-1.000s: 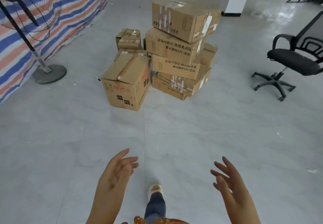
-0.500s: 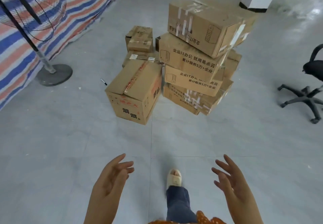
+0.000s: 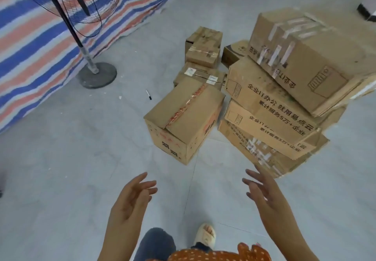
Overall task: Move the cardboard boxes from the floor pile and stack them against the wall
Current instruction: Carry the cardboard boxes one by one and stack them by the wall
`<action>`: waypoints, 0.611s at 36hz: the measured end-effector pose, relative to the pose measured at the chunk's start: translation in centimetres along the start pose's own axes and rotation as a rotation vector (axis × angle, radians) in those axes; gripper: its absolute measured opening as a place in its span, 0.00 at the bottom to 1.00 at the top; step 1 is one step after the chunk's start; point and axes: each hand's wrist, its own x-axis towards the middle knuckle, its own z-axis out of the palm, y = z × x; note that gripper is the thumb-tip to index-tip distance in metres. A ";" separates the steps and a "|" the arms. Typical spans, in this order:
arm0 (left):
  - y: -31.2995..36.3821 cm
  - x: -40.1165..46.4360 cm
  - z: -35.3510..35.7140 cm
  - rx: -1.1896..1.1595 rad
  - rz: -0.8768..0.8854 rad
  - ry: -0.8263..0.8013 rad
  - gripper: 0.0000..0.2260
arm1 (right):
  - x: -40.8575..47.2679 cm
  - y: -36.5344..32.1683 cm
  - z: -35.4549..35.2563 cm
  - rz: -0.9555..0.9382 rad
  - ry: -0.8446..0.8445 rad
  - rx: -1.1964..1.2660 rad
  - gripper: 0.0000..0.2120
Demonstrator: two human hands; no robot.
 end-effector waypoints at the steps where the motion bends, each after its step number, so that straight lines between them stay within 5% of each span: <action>1: 0.1 0.8 -0.1 0.009 -0.001 0.010 0.11 | 1.2 -0.3 0.4 -0.003 -0.013 0.004 0.28; 7: -0.1 8.6 -1.9 0.062 -0.105 0.057 0.12 | 7.9 -1.1 5.2 0.104 -0.085 -0.020 0.20; 22: 1.9 38.5 -6.6 0.376 -0.157 -0.285 0.13 | 22.8 -3.9 18.2 0.416 0.180 0.031 0.21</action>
